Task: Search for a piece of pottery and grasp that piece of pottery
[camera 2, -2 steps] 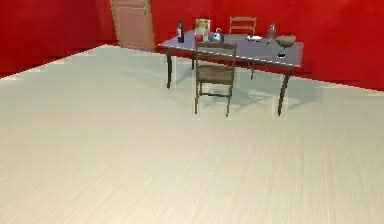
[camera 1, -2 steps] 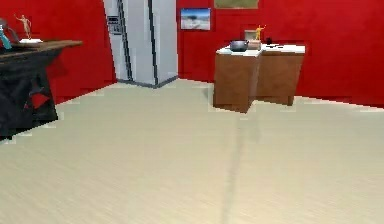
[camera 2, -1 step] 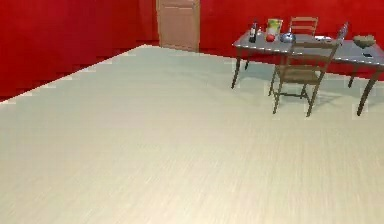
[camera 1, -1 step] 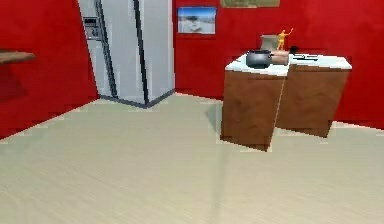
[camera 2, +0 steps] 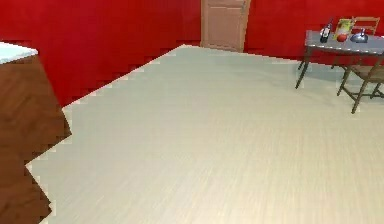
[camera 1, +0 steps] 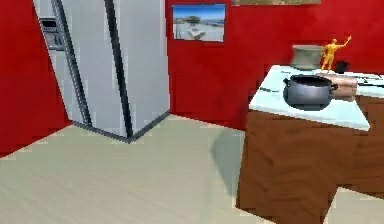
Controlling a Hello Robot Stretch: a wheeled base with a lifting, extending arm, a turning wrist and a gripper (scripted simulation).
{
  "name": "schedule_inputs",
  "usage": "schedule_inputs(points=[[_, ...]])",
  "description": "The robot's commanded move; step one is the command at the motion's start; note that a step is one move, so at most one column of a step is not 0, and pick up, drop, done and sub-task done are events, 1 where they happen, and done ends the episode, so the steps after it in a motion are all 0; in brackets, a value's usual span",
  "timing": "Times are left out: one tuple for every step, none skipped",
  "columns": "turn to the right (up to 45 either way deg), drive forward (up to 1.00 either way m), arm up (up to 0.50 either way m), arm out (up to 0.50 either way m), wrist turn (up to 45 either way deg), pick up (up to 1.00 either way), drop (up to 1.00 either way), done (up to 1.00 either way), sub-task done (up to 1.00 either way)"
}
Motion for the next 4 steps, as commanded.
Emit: schedule_inputs(points=[[-3.0,0.0,0.0,0.0,0.0,0.0,0.0,0.0,0.0],[0.0,0.85,0.0,0.0,0.0,0.0,0.0,0.0,0.0],[3.0,0.0,0.0,0.0,0.0,0.0,0.0,0.0,0.0],[0.0,0.7,0.0,0.0,0.0,0.0,0.0,0.0,0.0]])
